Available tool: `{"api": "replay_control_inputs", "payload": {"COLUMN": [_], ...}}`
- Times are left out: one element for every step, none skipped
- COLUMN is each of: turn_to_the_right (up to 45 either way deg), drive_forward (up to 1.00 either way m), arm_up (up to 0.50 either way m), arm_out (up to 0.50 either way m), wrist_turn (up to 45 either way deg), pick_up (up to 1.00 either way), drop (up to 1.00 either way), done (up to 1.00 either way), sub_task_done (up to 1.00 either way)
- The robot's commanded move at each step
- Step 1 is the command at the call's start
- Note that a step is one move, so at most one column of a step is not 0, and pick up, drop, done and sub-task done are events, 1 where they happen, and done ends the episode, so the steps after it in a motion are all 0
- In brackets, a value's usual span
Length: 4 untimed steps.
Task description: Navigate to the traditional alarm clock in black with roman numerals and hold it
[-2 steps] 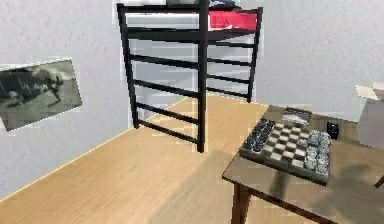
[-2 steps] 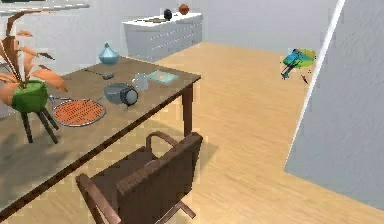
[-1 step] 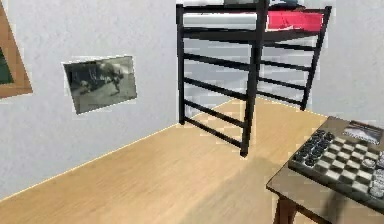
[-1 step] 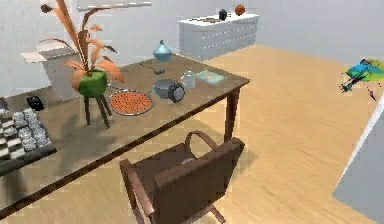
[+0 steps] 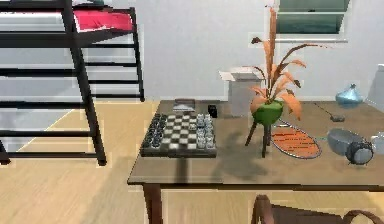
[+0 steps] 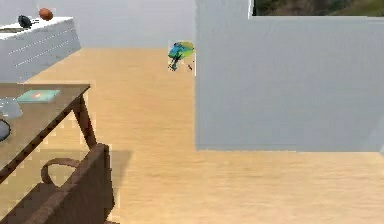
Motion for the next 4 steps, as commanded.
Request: {"api": "replay_control_inputs", "payload": {"turn_to_the_right": [45.0, 24.0, 0.0, -45.0], "drive_forward": [0.00, 0.00, 0.35, 0.00], "arm_up": [0.00, 0.00, 0.00, 0.00], "arm_out": [0.00, 0.00, 0.00, 0.00], "wrist_turn": [0.0, 0.0, 0.0, 0.0], "pick_up": [0.00, 0.00, 0.00, 0.00], "drop": [0.00, 0.00, 0.00, 0.00], "done": [0.00, 0.00, 0.00, 0.00], "sub_task_done": [0.00, 0.00, 0.00, 0.00]}}
